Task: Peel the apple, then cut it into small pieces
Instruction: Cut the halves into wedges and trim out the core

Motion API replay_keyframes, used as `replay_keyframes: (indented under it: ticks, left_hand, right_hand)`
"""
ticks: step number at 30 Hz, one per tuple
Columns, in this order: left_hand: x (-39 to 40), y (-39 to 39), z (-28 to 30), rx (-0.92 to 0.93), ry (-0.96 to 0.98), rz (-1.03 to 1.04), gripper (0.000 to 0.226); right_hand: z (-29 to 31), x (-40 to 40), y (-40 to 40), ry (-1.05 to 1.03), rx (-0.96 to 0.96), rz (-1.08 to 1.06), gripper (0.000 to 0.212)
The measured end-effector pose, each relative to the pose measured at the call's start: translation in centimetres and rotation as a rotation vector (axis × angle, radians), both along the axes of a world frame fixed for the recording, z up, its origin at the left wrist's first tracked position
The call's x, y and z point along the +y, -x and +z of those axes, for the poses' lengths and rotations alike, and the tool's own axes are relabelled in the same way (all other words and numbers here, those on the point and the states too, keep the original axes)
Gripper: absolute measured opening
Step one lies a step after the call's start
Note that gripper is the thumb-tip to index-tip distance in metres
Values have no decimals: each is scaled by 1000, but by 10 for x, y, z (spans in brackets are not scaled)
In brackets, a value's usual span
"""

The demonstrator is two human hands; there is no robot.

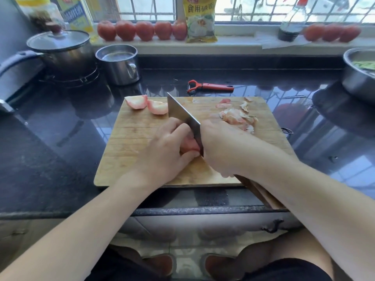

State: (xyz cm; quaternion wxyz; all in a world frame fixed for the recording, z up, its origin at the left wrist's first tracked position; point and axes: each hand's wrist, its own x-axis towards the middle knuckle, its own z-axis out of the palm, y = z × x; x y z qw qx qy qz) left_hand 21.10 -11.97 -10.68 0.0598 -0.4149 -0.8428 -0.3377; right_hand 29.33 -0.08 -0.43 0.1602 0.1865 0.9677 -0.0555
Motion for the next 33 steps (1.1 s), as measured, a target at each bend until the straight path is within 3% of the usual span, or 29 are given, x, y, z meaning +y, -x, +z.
replay_keyframes:
  ticks: [5, 9, 13, 22, 30, 33]
  left_hand:
    - [3, -5, 3, 28, 24, 27, 32]
    - [5, -6, 6, 74, 47, 18, 33]
    - [-5, -1, 6, 108, 51, -31, 27]
    - [-69, 10, 2, -28, 33, 114, 27]
    - [-72, 38, 4, -73, 24, 191, 24]
    - [-74, 47, 15, -122, 108, 194, 28]
  right_hand:
    - [-17, 14, -12, 28, 104, -19, 26]
    - [-15, 28, -8, 74, 48, -89, 44]
    - [-9, 47, -22, 265, 217, -77, 6]
    - [0, 84, -25, 618, 473, -182, 14]
    - [-19, 84, -24, 723, 463, -238, 14]
    - [-20, 89, -32, 736, 472, -261, 13]
